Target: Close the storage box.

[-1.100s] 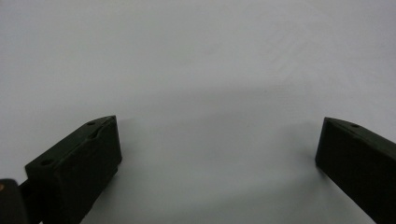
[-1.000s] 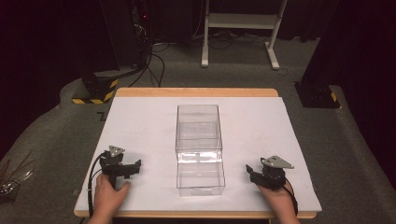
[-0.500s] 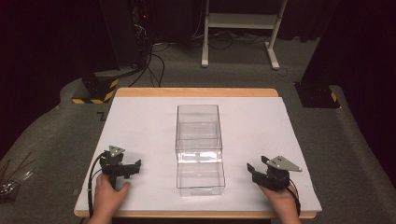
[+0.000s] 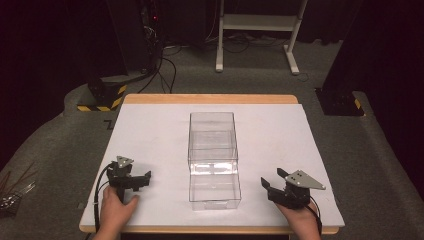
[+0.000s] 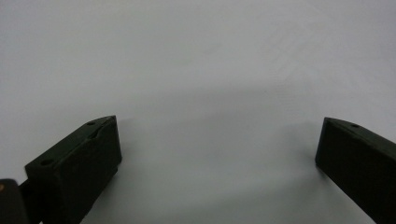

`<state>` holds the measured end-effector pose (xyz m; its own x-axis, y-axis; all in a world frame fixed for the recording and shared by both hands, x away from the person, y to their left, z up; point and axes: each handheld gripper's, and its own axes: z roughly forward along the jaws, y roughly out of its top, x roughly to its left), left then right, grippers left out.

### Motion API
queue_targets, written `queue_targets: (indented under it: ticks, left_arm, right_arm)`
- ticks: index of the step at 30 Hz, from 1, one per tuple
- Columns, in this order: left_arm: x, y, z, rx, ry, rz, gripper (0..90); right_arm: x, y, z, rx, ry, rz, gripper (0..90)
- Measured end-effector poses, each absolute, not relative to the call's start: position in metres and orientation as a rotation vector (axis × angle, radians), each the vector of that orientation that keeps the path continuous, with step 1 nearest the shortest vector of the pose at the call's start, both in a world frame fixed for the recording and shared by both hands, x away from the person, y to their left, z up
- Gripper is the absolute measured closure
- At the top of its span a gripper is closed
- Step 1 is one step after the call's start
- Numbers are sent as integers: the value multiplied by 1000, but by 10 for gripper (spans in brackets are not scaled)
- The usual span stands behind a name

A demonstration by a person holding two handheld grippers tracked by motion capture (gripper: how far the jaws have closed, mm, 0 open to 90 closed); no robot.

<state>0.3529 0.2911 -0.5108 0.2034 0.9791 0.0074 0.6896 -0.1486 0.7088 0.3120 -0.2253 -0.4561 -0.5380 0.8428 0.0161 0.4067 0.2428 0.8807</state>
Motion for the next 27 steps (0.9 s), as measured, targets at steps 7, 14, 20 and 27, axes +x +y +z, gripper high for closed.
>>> queue_targets:
  ticks: [7,14,20,27]
  left_arm:
    - [353,291,-511,1910,1548,651,5]
    - [353,291,-511,1908,1547,654,6]
    - [353,291,-511,1908,1548,653,6]
    - [353,291,-511,1908,1548,650,5]
  right_arm:
    - [303,-213,-447,1085,2066,1285,301]
    - [298,-202,-442,1036,2088,1310,299]
    - [295,-198,-438,1018,2098,1339,297]
    - [285,-191,-436,977,2125,1361,296]
